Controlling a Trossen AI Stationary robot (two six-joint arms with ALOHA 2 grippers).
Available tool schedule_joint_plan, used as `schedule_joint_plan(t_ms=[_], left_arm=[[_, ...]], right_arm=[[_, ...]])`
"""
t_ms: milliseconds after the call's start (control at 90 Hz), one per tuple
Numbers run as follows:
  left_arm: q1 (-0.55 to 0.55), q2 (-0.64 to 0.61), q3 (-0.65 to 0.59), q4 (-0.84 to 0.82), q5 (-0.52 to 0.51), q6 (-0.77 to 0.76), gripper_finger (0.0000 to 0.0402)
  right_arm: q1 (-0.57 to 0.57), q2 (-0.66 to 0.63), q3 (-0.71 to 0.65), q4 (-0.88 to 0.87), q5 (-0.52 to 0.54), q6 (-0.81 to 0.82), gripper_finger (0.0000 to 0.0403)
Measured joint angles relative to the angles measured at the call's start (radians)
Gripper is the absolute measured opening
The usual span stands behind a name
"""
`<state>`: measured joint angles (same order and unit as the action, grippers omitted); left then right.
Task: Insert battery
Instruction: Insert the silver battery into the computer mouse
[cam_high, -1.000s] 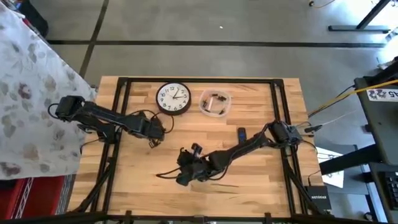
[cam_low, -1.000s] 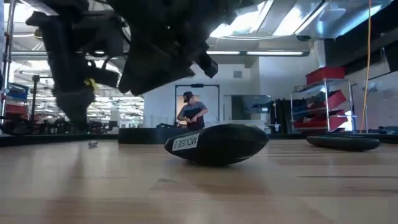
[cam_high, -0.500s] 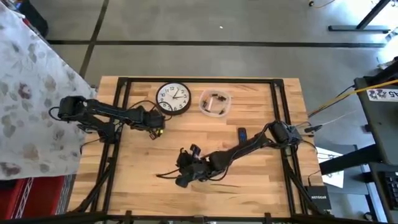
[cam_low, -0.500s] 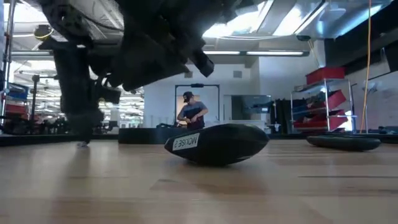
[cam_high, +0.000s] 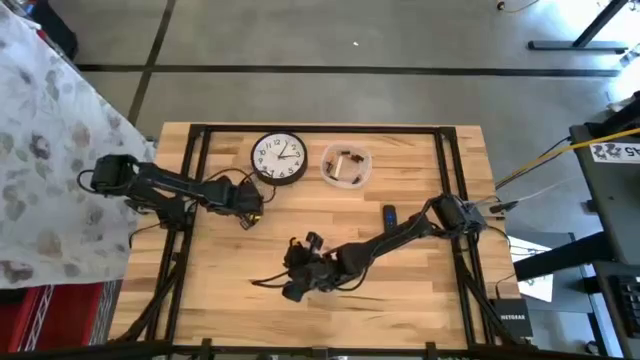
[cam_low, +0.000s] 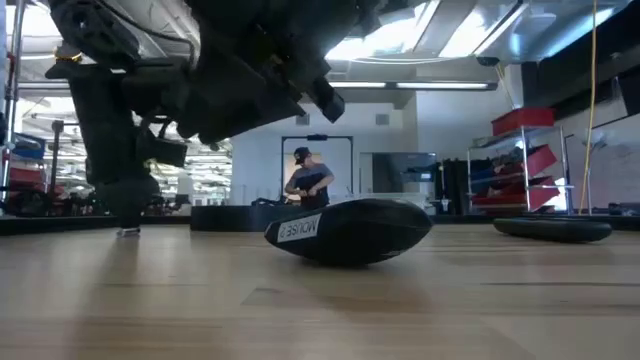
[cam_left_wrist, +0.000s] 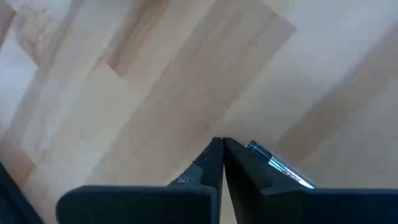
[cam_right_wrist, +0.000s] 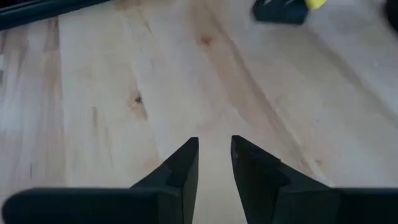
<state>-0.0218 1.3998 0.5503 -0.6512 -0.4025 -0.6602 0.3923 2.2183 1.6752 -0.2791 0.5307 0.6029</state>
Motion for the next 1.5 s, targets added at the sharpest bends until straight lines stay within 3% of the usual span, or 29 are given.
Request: schedule_joint_plan(t_ms=[200,444,578,744,944,1244,1500], left_arm=[[-0.112,-0.002,0.0,-0.005,0.02,-0.084,0.0],[-0.227,-0.002,0.001,-0.02,0.039,-0.204,0.0],[-0.288,-0.002,0.001,-0.025,0.052,-0.25,0.0],[-0.368,-0.003,0.001,-0.02,0.07,-0.335,0.0],[-0.469,-0.006,0.0,-0.003,0.077,-0.459,0.0],[-0.582,-0.006,-0.001,0.11,0.094,-0.589,0.0],[-0.618,-0.003,-0.003,0.247,0.095,-0.594,0.0]], right_arm=[[0.0,0.064,-0.002,0.08,0.014,-0.017,0.0079],[-0.001,0.225,-0.001,0.506,-0.027,-0.215,0.0079],[-0.006,0.283,-0.002,0.627,0.001,-0.265,0.0088],[-0.025,0.289,-0.001,0.616,0.055,-0.267,0.0142],[-0.054,0.289,0.0,0.63,0.048,-0.299,0.0194],[-0.082,0.289,0.0,0.625,-0.011,-0.321,0.0194],[-0.086,0.289,0.0,0.619,-0.064,-0.347,0.0194]])
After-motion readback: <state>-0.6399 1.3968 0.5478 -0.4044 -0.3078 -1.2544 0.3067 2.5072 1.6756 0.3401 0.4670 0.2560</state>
